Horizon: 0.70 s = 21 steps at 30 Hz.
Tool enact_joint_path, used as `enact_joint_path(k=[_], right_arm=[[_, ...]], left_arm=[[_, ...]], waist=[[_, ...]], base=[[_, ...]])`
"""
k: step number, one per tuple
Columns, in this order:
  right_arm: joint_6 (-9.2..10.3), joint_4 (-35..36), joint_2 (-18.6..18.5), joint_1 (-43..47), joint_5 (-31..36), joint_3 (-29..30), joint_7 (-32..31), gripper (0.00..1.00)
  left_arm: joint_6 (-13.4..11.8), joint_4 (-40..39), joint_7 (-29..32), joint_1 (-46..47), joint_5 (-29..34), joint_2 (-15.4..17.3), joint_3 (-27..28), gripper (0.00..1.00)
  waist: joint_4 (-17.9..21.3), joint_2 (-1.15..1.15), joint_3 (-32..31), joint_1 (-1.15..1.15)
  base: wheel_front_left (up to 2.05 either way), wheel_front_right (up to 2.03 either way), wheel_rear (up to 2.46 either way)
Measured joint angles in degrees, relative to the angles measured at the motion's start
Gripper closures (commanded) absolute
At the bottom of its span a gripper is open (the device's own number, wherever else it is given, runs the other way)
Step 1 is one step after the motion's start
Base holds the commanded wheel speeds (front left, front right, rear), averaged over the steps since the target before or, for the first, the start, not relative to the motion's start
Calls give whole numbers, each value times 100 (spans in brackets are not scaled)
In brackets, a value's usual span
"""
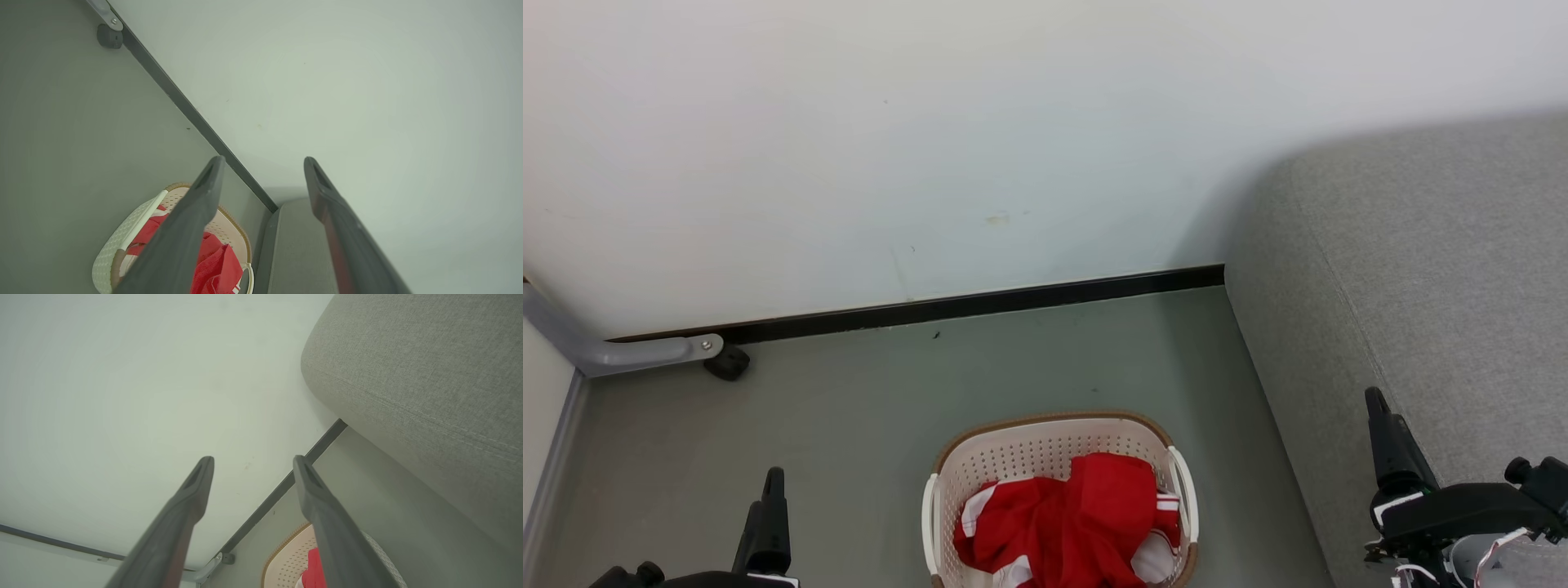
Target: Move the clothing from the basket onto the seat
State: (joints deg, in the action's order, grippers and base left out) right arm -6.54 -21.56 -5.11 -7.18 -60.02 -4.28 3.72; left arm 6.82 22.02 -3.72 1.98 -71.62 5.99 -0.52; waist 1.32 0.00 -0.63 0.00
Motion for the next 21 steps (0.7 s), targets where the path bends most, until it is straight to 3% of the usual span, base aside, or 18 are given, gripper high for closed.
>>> enact_joint_path(k=[21], right_arm=[[7, -129, -365, -258, 2031, -693, 443, 0]], left_arm=[[-326, -94, -434, 31, 2388, 332, -211, 0]], waist=[[94, 0, -27, -1]], base=[[0, 0, 0]])
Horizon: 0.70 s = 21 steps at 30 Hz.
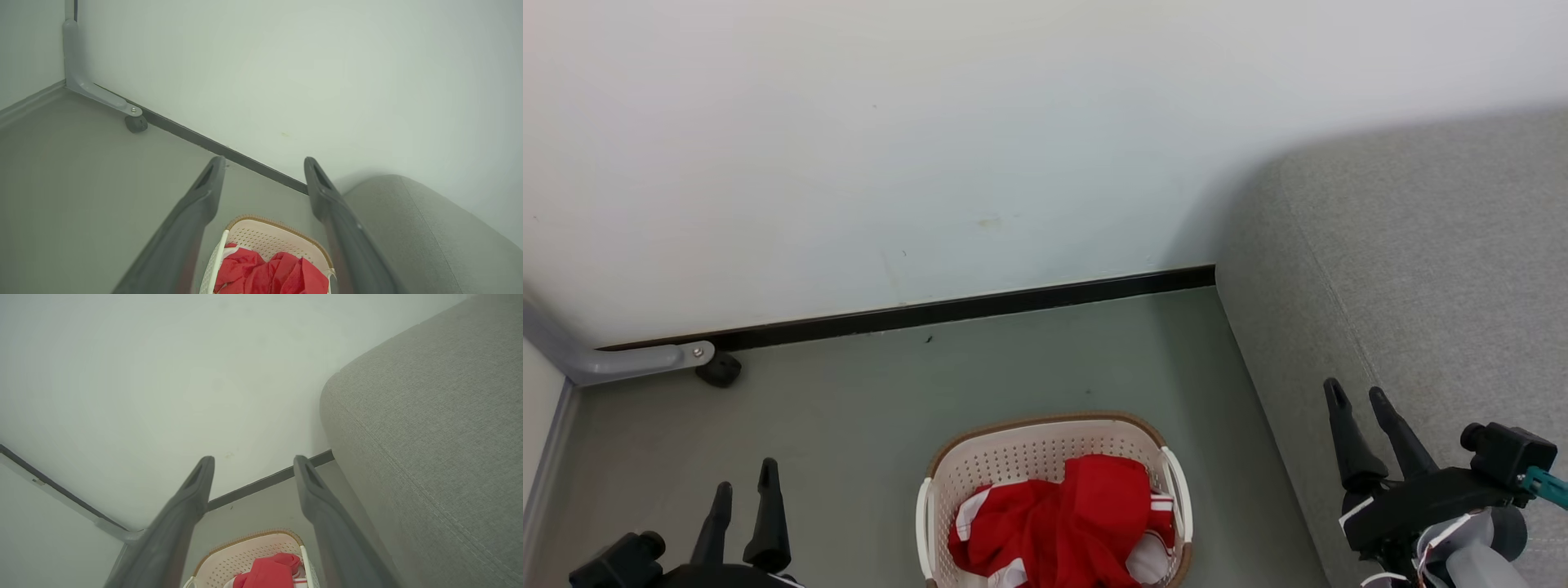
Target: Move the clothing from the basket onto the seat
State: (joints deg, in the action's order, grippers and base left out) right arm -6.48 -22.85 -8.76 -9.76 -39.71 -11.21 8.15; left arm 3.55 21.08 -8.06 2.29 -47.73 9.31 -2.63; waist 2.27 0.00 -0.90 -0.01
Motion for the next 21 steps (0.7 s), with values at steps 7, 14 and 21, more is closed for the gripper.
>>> enact_joint_path(k=[7, 14, 21], right_arm=[[52, -114, -81, -40, 600, -159, 144, 0], [100, -271, -138, -103, 1159, -282, 287, 0], [119, -396, -172, -148, 1639, -368, 436, 0]], left_arm=[[-52, 34, -142, 0, 787, 219, -32, 0], [-54, 51, -292, -1, 1418, 242, -89, 0], [-62, 46, -428, -4, 2035, 243, -82, 0]], waist=[[34, 0, 1, 0], [64, 0, 4, 0], [89, 0, -5, 1]], base=[[0, 0, 0], [0, 0, 0], [0, 0, 0]])
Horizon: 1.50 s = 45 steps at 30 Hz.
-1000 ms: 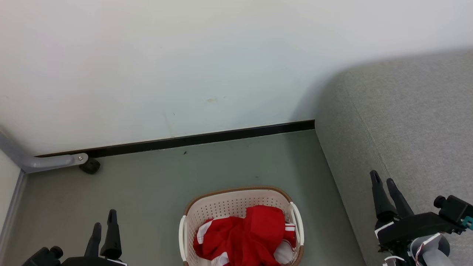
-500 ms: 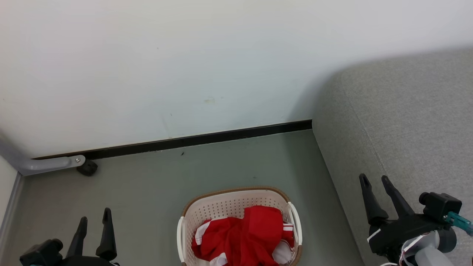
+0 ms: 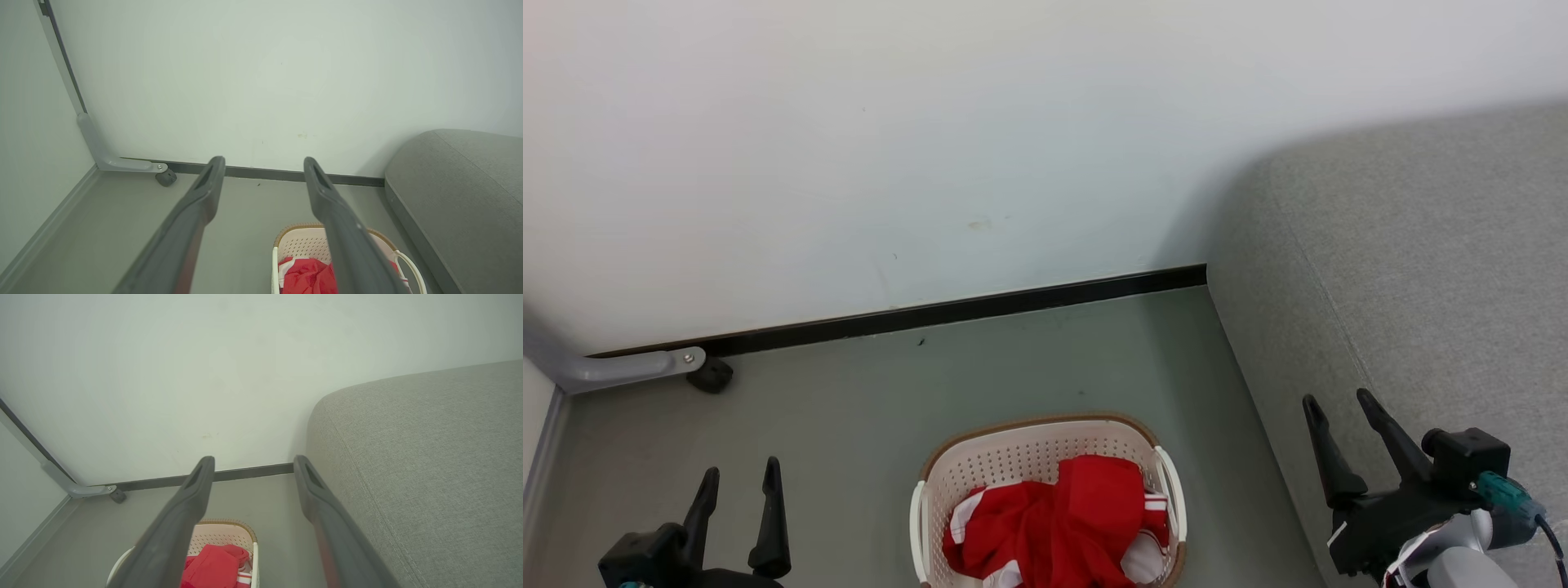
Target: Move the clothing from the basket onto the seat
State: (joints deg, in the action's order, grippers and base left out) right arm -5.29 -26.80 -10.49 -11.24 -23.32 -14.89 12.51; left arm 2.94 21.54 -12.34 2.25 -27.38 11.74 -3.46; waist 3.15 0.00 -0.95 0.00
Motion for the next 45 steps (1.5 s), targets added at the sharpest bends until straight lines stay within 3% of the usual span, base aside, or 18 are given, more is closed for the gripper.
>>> enact_joint_path(k=[9, 30, 45], right_arm=[[18, -126, -37, -26, 655, -110, 174, 0], [22, -118, 49, -42, 818, -66, 176, 0], [25, 392, 142, -239, 1007, -12, 177, 0]], left_arm=[[3, 11, -194, -3, 672, 0, 83, 0], [169, 85, -194, -77, 734, -99, 352, 0], [363, -103, -194, 181, 720, -216, 368, 0]], waist=[[45, 0, -4, 1], [161, 0, 185, 0], [470, 0, 910, 0]], base=[[0, 0, 0], [0, 0, 0], [0, 0, 0]])
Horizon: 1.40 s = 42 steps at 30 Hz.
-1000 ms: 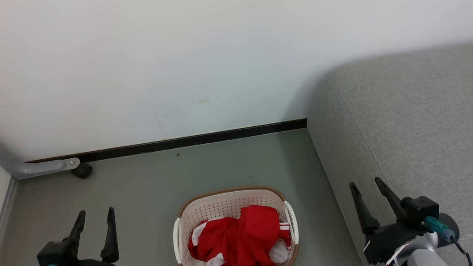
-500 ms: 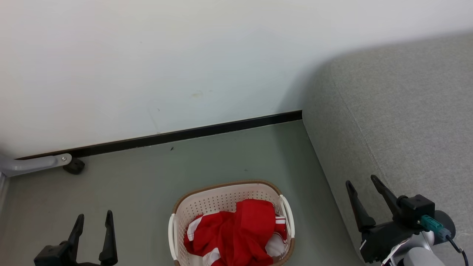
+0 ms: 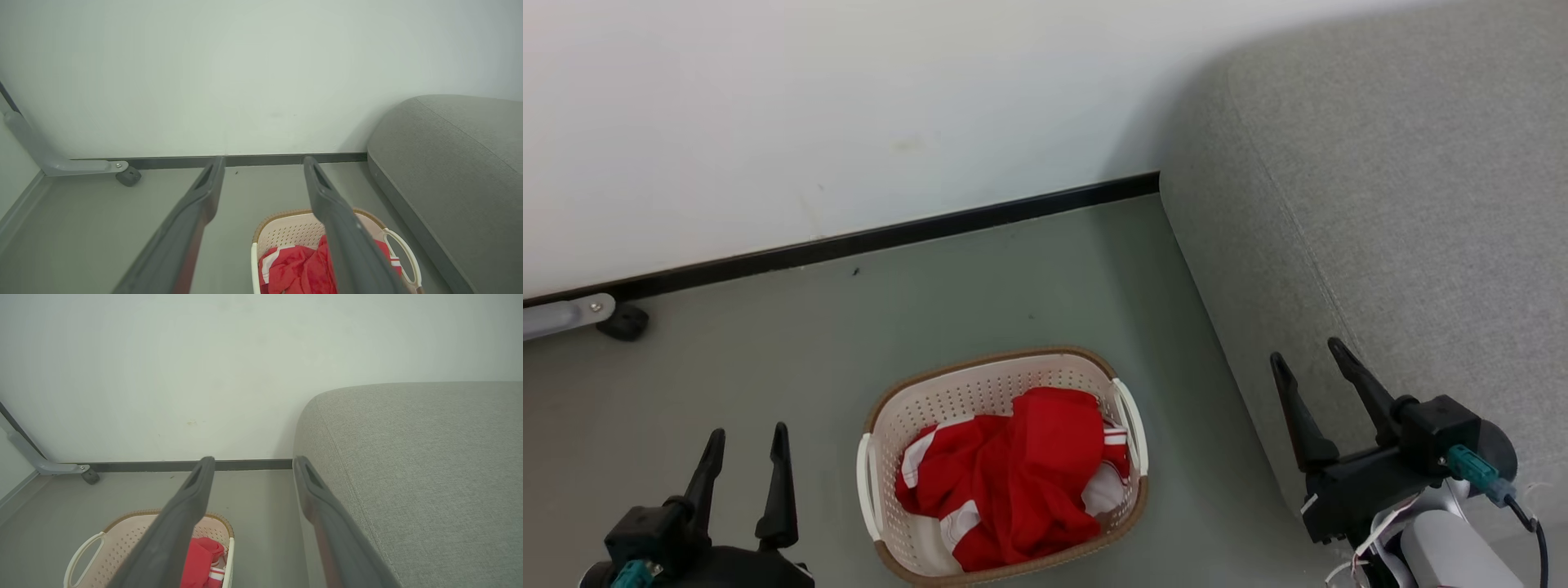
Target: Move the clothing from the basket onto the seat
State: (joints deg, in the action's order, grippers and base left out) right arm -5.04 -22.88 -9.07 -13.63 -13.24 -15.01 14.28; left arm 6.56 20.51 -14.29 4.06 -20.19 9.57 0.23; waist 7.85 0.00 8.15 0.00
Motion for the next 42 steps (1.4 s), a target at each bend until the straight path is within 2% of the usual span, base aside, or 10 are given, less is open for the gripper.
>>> enact_joint_path(k=[8, 16, 22, 29, 42], right_arm=[[7, 185, 119, -143, 115, -2, 0, 0], [7, 277, 256, -449, 180, -22, 0, 0], [5, 303, 276, -860, 270, -34, 1, 0], [-1, 331, 307, -1227, 321, -34, 1, 0], [-37, 333, 415, -1438, 485, -219, 1, 0]], left_arm=[[14, -105, 0, 376, 0, -75, -247, 0], [52, -163, -1, 793, 23, 2, -539, 0], [57, -94, -1, 1024, 23, 92, -888, 0], [58, -58, 7, 1288, 1, 272, -1547, 0], [58, 186, 142, 1691, -533, 482, -2022, 0]], waist=[[222, 0, 547, 0], [448, 0, 1162, -1], [614, 0, 1626, -1], [784, 1, 2108, -1], [985, 1, 2788, 0]], base=[[0, 0, 0], [0, 0, 0], [0, 0, 0], [0, 0, 0], [0, 0, 0]])
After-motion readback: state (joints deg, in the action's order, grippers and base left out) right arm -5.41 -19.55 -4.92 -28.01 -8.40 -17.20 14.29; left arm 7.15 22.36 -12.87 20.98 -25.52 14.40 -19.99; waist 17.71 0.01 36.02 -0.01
